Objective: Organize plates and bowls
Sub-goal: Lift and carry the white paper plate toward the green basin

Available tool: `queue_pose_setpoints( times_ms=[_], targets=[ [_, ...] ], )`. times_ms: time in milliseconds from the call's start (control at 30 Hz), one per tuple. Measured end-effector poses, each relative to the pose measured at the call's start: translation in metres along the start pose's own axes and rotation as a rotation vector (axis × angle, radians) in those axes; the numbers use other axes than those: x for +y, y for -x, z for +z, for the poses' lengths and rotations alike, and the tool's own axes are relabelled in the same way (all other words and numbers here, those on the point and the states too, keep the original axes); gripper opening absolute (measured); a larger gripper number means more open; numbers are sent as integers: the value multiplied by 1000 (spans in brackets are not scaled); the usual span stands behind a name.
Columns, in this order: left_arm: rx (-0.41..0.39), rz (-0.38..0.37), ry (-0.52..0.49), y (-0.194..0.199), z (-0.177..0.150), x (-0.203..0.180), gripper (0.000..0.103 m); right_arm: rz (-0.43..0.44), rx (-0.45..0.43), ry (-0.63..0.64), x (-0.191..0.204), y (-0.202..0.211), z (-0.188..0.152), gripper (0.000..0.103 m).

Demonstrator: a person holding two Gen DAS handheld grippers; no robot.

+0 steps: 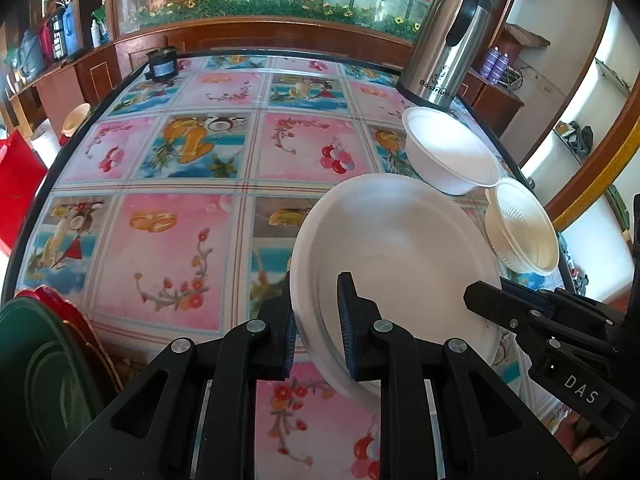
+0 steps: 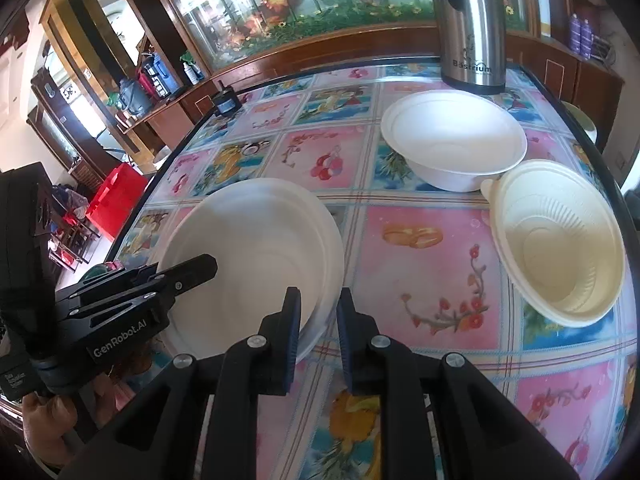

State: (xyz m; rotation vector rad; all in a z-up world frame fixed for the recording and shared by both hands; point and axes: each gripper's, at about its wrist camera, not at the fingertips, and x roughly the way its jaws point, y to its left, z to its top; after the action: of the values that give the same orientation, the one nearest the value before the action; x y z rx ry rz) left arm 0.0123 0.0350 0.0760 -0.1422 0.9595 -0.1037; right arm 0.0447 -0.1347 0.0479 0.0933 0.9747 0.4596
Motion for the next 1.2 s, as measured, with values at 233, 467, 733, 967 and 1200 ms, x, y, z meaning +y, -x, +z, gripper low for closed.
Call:
queue_pose_setpoints(
  times_ms=[233, 467, 733, 967, 1200],
  targets=[
    [-11, -7, 7, 11, -8, 6, 18, -1, -4, 14, 12, 7, -6, 19],
    [-34, -10, 9, 28, -14, 9, 18, 6, -25, 23, 22, 17, -11, 20],
    [-63, -3, 22, 50, -23, 21, 18, 15, -46, 63, 42, 29, -14, 20],
    [-99, 26, 32, 77, -30, 39, 18, 39, -64, 109, 66, 34, -13, 20],
    [-126, 58, 58, 97, -39, 68, 18, 74, -53, 151, 91, 26, -13, 20]
  ],
)
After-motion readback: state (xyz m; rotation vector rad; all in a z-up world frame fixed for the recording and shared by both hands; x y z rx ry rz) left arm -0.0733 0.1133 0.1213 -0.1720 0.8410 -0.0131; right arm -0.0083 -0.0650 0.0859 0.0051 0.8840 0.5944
